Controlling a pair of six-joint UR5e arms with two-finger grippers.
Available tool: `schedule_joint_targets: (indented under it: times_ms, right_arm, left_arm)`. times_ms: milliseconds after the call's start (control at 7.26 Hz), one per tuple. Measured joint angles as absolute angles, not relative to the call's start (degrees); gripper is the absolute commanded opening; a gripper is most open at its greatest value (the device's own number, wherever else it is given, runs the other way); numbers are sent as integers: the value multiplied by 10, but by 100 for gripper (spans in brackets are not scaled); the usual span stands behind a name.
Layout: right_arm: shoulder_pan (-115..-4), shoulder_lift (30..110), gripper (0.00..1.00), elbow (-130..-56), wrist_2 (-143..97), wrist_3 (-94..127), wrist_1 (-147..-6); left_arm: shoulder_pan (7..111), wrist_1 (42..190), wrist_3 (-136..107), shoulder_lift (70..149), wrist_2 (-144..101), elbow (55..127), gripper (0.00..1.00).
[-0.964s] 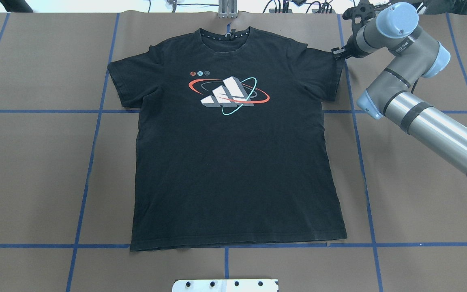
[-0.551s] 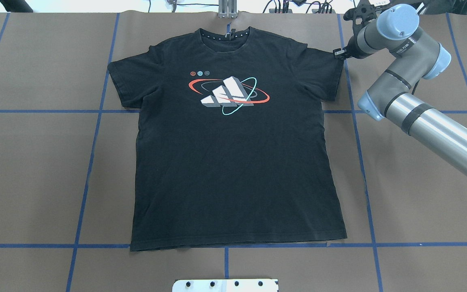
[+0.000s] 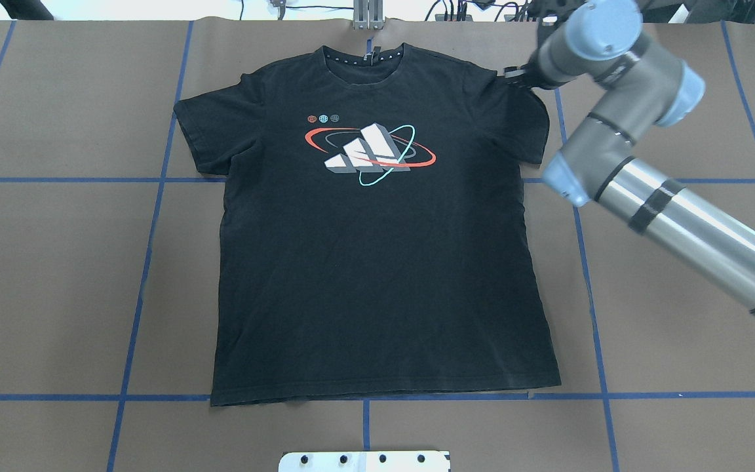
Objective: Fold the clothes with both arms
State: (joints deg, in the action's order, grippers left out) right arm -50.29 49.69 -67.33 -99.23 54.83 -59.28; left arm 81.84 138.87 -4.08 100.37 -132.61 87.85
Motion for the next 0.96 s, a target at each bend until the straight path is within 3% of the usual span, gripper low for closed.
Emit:
schedule_joint_targets:
  times_ms: [275,826,964]
  right_arm:
    - [-439,436,0,-672,-915,665,-657]
    - [-391,350,0,-595,-858,735,-689]
    - [-387,342,99,-584,-856,738,-689]
  left_arm:
    - [818,1389,-40,1004,-1326,879,100]
    - [818,1389,-40,1004,-1325,879,100]
    - [818,1389,-41,1004,-1325,879,100]
